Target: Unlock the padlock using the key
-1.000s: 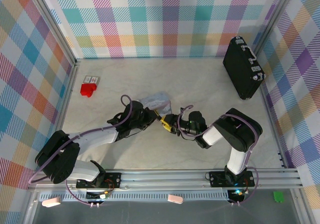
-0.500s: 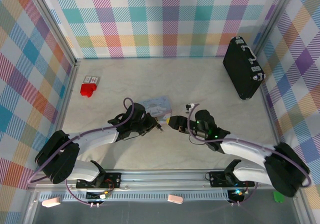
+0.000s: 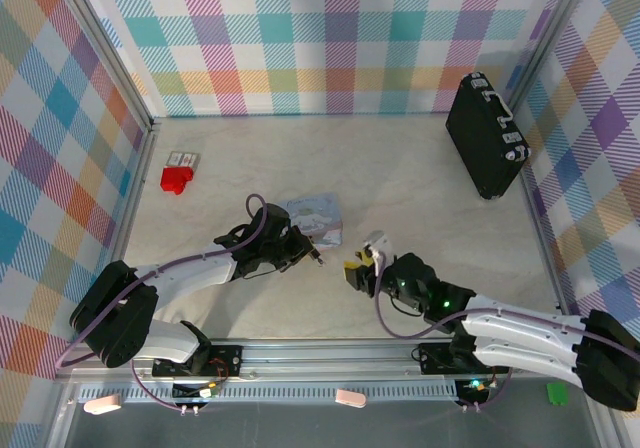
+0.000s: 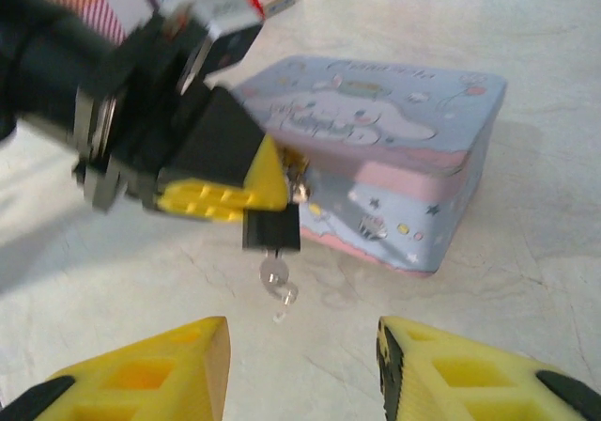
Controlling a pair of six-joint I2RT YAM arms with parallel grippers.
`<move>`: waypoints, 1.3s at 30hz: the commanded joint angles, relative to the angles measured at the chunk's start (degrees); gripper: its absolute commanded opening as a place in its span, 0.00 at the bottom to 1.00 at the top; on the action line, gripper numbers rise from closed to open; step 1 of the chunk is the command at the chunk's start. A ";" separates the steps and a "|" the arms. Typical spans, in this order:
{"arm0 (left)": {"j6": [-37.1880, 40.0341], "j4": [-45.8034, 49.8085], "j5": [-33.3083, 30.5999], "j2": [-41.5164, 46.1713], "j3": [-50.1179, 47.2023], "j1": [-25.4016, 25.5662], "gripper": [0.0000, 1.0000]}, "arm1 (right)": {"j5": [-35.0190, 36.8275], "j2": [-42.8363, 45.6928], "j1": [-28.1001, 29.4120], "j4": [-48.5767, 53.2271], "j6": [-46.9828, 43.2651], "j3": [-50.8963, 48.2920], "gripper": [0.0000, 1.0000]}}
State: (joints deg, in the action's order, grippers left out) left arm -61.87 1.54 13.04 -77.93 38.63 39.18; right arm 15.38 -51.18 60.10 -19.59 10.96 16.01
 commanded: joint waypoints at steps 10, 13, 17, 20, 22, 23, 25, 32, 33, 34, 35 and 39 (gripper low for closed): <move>1.13 -0.87 3.13 1.20 1.19 -0.33 0.00 | 11.94 -20.33 9.36 -24.20 -16.06 0.49 0.43; 1.22 -0.78 3.13 1.53 0.91 -0.33 0.00 | 12.25 -25.48 9.58 -27.31 -16.06 1.99 0.41; 1.40 -0.90 3.22 1.90 0.58 -0.27 0.00 | 13.91 -30.23 9.91 -30.83 -16.06 3.15 0.40; 1.49 -1.09 3.16 2.25 0.27 -0.24 0.00 | 13.96 -32.01 10.02 -32.55 -16.06 3.54 0.38; 1.49 -1.02 3.18 2.34 0.21 -0.26 0.00 | 13.96 -33.12 10.12 -33.14 -16.01 3.79 0.37; 1.49 -1.10 3.22 2.34 0.21 -0.24 0.00 | 13.97 -33.64 10.07 -33.92 -16.06 3.61 0.37; 1.48 -1.18 3.22 2.43 0.05 -0.25 0.00 | 14.07 -34.52 10.17 -34.58 -16.06 3.59 0.36; 1.65 -1.54 3.31 2.44 0.20 0.17 0.00 | 15.63 -38.33 10.28 -37.09 -18.24 4.20 0.35; 1.66 -1.58 3.40 2.35 0.22 0.14 0.00 | 16.11 -39.02 10.30 -37.66 -18.26 4.28 0.35; 1.62 -1.57 3.40 2.25 0.29 0.26 0.00 | 16.65 -39.84 10.27 -38.32 -18.43 4.38 0.34; 1.66 -1.62 3.40 2.21 0.26 0.28 0.00 | 17.11 -40.63 10.27 -38.73 -18.59 4.64 0.34; 1.66 -1.82 3.34 1.84 0.22 0.42 0.00 | 18.59 -43.65 10.38 -40.75 -18.31 5.35 0.34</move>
State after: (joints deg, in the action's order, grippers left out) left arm -60.97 1.76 14.55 -77.41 38.63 39.24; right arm 31.70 -93.30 69.84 -55.66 -6.92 20.01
